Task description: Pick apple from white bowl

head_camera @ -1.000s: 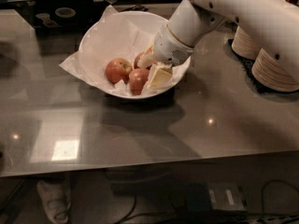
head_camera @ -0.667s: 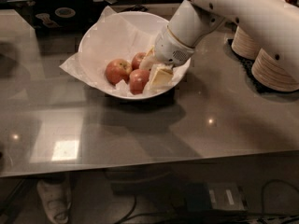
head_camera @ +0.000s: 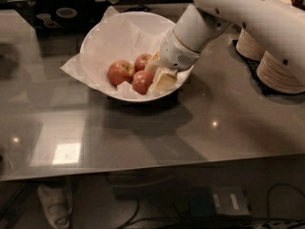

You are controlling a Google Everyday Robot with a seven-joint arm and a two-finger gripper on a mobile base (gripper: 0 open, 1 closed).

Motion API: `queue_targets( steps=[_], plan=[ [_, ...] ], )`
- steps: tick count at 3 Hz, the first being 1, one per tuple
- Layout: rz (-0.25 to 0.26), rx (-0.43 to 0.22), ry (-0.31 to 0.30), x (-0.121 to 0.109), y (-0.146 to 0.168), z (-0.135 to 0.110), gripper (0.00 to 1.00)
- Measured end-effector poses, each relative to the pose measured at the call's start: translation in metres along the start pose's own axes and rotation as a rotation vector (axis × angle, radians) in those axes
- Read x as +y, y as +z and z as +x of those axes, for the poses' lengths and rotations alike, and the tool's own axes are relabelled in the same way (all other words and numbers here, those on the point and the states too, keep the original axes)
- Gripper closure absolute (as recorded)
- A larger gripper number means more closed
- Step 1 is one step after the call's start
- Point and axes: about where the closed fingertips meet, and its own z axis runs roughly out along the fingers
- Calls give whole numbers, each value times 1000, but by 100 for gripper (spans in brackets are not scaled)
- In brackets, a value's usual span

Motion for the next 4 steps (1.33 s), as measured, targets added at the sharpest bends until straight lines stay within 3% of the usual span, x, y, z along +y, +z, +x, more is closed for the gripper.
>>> queue_targets(
  steps=[1,2,4],
  plan=[
    [0,0,0,0,0,0,100],
    [-2,-5,-1,0,0,-1,100],
    [9,-216,-27,-10,-37,-19,100]
  ],
)
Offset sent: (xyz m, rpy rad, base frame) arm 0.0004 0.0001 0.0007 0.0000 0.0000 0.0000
